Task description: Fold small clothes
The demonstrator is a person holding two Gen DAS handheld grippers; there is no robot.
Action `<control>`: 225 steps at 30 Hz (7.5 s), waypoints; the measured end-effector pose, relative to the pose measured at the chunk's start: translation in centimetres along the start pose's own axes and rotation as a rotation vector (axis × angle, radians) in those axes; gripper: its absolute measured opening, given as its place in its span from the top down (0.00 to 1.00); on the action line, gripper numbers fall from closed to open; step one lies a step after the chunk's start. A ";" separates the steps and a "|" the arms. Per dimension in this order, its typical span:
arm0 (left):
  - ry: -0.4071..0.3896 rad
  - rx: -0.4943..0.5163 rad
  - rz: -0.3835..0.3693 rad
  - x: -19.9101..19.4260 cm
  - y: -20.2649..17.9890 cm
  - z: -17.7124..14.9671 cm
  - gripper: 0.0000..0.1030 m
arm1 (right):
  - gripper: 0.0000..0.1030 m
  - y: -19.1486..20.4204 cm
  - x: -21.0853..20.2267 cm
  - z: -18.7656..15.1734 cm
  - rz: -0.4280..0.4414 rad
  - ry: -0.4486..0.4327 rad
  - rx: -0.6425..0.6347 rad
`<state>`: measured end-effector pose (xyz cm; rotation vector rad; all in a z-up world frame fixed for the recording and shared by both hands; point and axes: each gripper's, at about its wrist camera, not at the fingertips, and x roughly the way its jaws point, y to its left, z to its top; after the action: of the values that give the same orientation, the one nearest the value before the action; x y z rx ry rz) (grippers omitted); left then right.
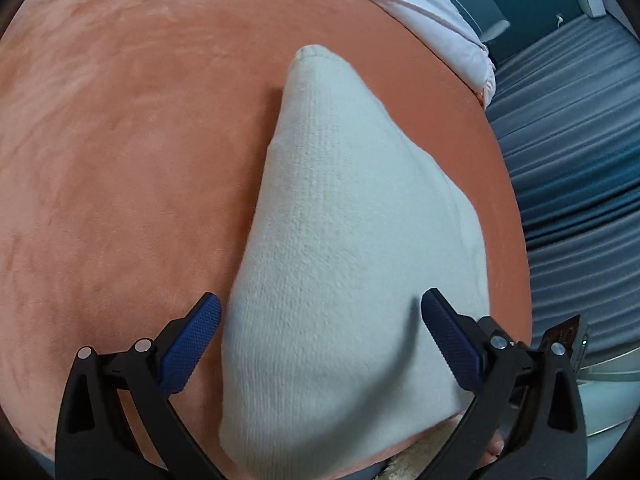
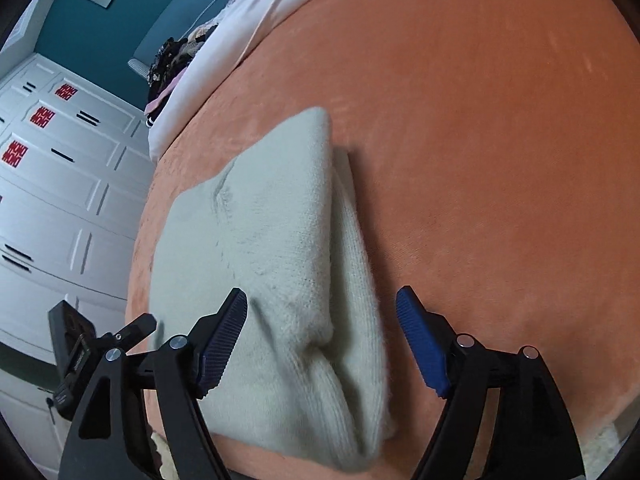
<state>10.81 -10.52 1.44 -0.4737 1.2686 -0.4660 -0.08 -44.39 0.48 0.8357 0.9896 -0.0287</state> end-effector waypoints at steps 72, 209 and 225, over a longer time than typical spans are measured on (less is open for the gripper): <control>-0.279 -0.044 -0.041 -11.2 12.4 9.4 0.42 | 0.67 21.1 10.3 -0.1 0.042 -0.019 -0.330; -0.423 0.370 0.641 -6.0 8.3 -10.5 0.04 | 0.05 16.1 8.4 -21.4 -0.473 -0.254 -0.501; -0.426 0.370 0.639 -5.8 8.4 -10.6 0.04 | 0.05 16.1 8.4 -21.5 -0.472 -0.254 -0.501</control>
<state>-0.20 -1.17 -1.25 0.1518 0.8297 -0.0412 -4.68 -16.76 -1.86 0.1245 0.8799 -0.2743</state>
